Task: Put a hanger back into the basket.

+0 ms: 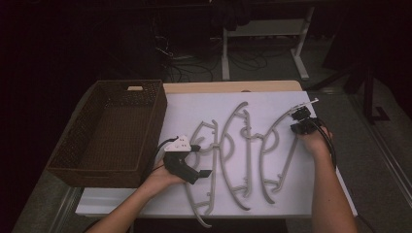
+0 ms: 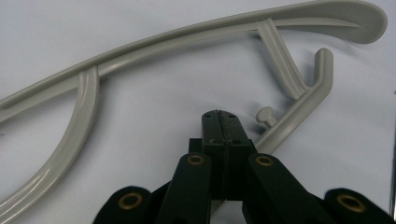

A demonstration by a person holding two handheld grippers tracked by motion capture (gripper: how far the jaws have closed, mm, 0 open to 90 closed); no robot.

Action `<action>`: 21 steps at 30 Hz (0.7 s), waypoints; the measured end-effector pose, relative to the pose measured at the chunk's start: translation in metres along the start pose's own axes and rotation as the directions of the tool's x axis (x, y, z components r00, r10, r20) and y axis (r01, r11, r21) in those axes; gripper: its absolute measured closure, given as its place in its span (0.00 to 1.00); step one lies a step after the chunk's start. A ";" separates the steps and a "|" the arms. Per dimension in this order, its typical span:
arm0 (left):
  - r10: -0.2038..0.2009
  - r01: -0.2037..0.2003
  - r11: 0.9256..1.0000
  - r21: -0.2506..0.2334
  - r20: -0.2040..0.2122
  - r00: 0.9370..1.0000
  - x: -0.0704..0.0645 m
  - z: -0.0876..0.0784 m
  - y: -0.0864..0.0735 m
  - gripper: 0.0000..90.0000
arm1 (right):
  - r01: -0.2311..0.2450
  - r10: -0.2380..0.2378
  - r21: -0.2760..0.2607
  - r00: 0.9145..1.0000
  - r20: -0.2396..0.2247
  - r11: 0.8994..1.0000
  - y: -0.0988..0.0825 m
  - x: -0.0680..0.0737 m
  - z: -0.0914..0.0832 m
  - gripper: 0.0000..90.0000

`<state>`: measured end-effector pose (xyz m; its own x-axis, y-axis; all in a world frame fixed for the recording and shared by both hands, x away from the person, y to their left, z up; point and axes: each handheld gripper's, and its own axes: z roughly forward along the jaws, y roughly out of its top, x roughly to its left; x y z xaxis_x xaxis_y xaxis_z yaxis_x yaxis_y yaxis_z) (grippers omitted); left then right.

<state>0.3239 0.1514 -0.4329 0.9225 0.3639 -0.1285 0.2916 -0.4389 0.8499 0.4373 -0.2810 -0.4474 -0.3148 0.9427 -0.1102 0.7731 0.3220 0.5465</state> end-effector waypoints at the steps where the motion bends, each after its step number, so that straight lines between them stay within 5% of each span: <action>1: 0.001 -0.001 1.000 0.000 0.002 1.000 0.000 0.000 0.000 0.00 | -0.006 0.006 0.000 1.000 0.000 1.000 -0.001 -0.001 -0.001 0.99; 7: 0.000 0.000 1.000 0.002 0.002 1.000 0.000 0.000 0.000 0.00 | 0.020 -0.024 -0.071 0.998 -0.058 0.997 -0.006 0.009 -0.012 0.99; 13: 0.000 0.000 1.000 0.009 0.002 1.000 0.000 0.000 -0.001 0.00 | 0.079 -0.094 -0.105 0.985 -0.148 0.991 -0.019 0.031 -0.034 0.99; 15: 0.000 0.000 1.000 0.008 0.002 1.000 0.000 -0.001 -0.001 0.00 | 0.100 -0.119 -0.113 0.976 -0.182 0.989 -0.025 0.040 -0.043 0.99; 16: 0.000 0.000 1.000 0.008 0.004 1.000 -0.001 -0.001 -0.001 0.00 | 0.120 -0.146 -0.125 0.963 -0.226 0.985 -0.032 0.050 -0.051 0.99; 17: -0.001 0.001 1.000 0.009 0.005 1.000 -0.001 -0.001 -0.001 0.00 | 0.120 -0.146 -0.125 0.963 -0.226 0.985 -0.032 0.050 -0.051 0.99; 18: 0.001 -0.001 1.000 0.013 0.003 1.000 -0.001 -0.001 -0.001 0.00 | 0.152 -0.182 -0.131 0.947 -0.264 0.980 -0.039 0.061 -0.060 0.99; 19: 0.001 -0.001 1.000 0.013 0.002 1.000 -0.001 -0.001 -0.002 0.00 | 0.152 -0.182 -0.131 0.947 -0.264 0.980 -0.039 0.061 -0.060 0.99; 21: 0.003 -0.003 1.000 0.014 0.002 1.000 -0.002 -0.001 -0.002 0.00 | 0.177 -0.215 -0.144 0.926 -0.310 0.974 -0.049 0.073 -0.069 0.99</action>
<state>0.3213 0.1528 -0.4338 0.9239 0.3608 -0.1276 0.2925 -0.4510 0.8432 0.3388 -0.2334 -0.4251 -0.6283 0.7770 0.0383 0.6173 0.4680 0.6324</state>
